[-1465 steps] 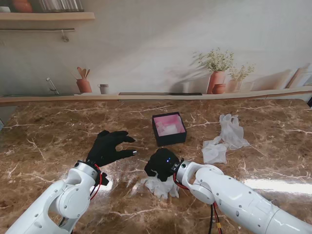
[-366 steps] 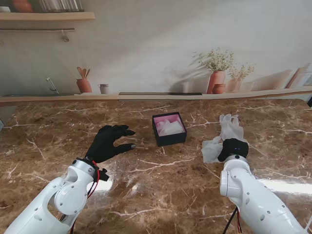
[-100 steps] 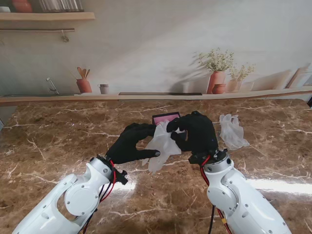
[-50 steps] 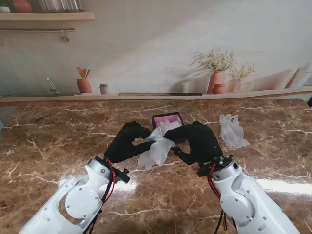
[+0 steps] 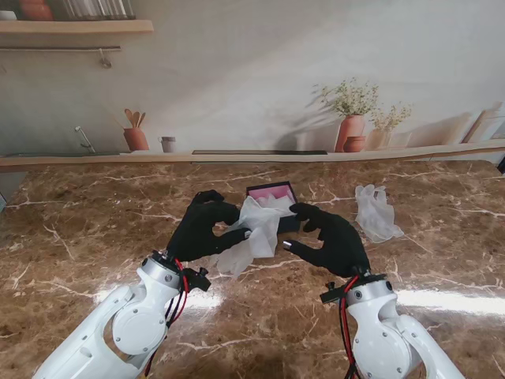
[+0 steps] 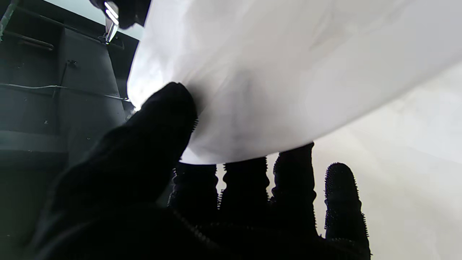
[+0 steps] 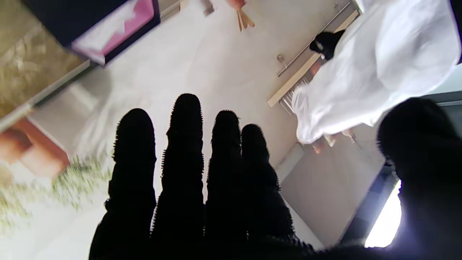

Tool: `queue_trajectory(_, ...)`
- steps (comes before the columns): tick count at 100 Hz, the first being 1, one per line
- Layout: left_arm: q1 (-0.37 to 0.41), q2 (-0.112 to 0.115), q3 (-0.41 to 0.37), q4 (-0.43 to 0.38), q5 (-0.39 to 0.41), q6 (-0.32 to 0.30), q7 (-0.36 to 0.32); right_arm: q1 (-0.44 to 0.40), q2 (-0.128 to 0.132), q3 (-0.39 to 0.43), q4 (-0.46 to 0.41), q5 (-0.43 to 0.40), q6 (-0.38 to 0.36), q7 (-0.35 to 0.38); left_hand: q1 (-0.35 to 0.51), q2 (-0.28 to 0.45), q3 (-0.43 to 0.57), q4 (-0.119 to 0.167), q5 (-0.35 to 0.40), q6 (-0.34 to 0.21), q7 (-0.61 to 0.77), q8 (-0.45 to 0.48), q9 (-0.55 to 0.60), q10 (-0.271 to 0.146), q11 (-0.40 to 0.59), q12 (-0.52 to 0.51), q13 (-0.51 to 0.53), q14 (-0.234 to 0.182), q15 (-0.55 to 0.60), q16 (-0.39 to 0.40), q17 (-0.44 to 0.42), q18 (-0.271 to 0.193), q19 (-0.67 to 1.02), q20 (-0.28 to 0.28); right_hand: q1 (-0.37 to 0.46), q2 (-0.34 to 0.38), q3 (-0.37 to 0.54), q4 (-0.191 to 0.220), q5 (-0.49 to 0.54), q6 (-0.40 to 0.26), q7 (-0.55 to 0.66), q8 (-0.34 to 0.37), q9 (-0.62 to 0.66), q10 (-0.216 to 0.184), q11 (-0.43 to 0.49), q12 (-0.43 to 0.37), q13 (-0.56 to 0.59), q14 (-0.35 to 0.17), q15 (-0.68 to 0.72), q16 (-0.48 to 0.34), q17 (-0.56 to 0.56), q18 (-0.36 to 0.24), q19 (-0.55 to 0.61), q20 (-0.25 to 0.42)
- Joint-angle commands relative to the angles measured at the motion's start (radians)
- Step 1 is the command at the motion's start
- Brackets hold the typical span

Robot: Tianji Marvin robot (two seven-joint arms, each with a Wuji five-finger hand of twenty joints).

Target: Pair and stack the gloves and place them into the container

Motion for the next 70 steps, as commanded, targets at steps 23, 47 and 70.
queue_trajectory(23,0.003,-0.001,0.0,0.006,-0.02,-0.031,-0.029,0.074,-0.005,-0.046,0.013,0.328,0.04,0.206,0.029,-0.008,0.06,-0.003,0.047,-0.103,-0.009,-0.168,0.048,-0.058,-0.047,0.059,-0.001,-0.049,-0.024,-0.013,-0.033,-0.013,-0.021,-0.013,-0.039,-0.032,0.022,0.012,0.02,-0.014,0.052,0.022,0.009,0.001,0.043,0.006,-0.096,0.011,0.015,-0.002,-0.06,-0.024,0.01,0.008)
queue_trajectory(47,0.005,-0.002,-0.005,0.021,-0.014,-0.025,-0.019,0.103,-0.026,-0.089,0.022,0.388,0.004,0.147,0.039,-0.006,0.058,-0.004,0.06,-0.094,-0.037,-0.187,0.048,-0.057,-0.052,0.068,-0.002,-0.04,-0.03,-0.015,-0.037,-0.008,-0.031,-0.013,0.397,-0.122,-0.099,-0.035,0.358,-0.25,0.646,-0.077,0.233,-0.061,0.159,0.108,-0.044,-0.024,0.129,0.045,-0.037,-0.007,0.084,0.047)
queue_trajectory(70,0.009,-0.003,-0.01,0.027,0.006,-0.002,0.001,0.085,-0.036,-0.093,0.002,0.372,-0.081,0.083,0.041,0.004,0.052,-0.005,0.06,-0.056,-0.044,-0.185,0.039,-0.049,-0.054,0.07,-0.006,-0.029,-0.023,-0.009,-0.037,-0.005,-0.034,-0.009,0.292,-0.122,0.371,-0.186,0.384,-0.235,0.72,-0.125,0.307,-0.069,0.176,0.222,-0.02,-0.039,0.182,0.068,-0.03,-0.021,0.107,0.052)
